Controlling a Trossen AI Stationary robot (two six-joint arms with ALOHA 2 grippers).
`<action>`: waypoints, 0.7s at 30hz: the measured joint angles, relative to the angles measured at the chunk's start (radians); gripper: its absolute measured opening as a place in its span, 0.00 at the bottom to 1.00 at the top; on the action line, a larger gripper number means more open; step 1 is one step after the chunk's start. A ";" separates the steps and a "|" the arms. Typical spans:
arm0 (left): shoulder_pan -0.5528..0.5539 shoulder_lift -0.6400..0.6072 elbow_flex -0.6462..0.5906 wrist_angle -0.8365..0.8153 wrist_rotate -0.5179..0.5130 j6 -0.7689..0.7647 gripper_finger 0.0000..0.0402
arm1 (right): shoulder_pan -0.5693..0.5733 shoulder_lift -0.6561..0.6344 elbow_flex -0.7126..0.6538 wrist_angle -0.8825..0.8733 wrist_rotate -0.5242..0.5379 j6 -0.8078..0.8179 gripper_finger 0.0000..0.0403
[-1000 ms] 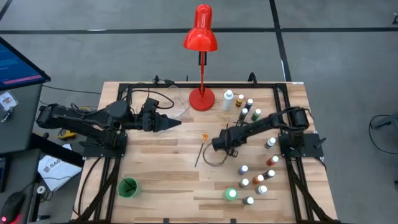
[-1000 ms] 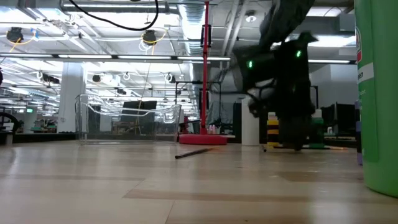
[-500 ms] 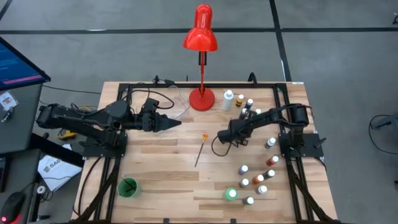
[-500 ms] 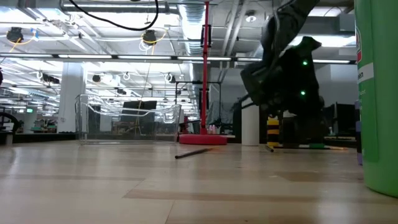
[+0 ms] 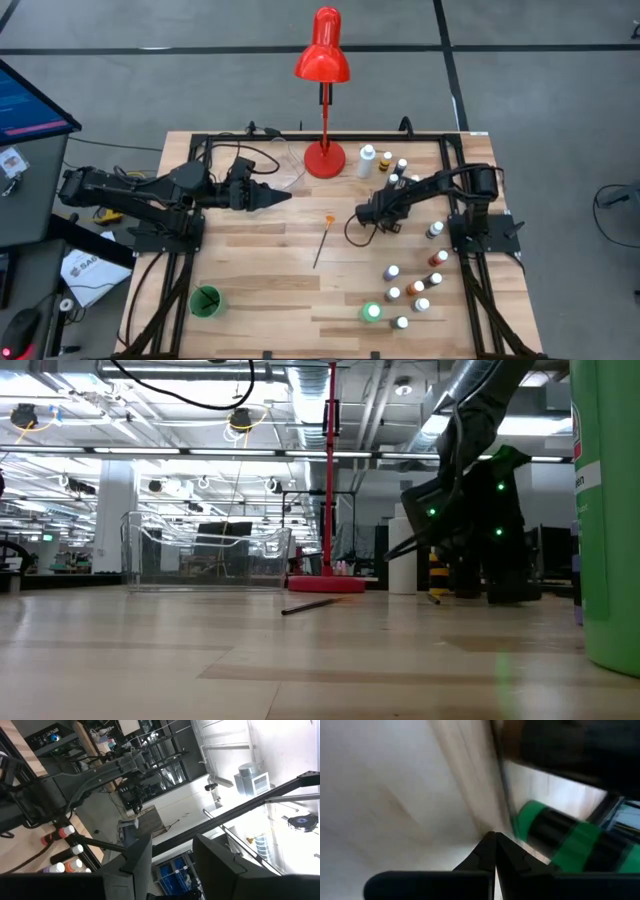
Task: Pick & Place Paint Supplies
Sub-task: Adjust the paintbrushes to the center of the table
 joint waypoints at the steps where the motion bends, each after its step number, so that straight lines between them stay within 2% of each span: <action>1: 0.000 0.000 0.000 -0.001 0.000 0.000 0.34 | 0.008 -0.002 0.000 0.008 -0.011 0.004 0.00; 6: 0.000 0.000 0.000 0.000 0.000 0.000 0.34 | 0.083 -0.002 0.037 0.019 -0.067 0.066 0.00; 13: 0.000 0.000 0.000 0.000 0.000 0.000 0.34 | 0.210 0.001 0.205 0.044 -0.253 0.060 0.00; 17: 0.000 0.000 0.000 0.000 0.000 0.000 0.34 | 0.232 0.002 0.270 -0.040 -0.190 0.051 0.00; 21: 0.000 0.000 0.000 0.000 0.000 0.000 0.34 | 0.202 0.001 0.265 -0.172 -0.118 0.081 0.00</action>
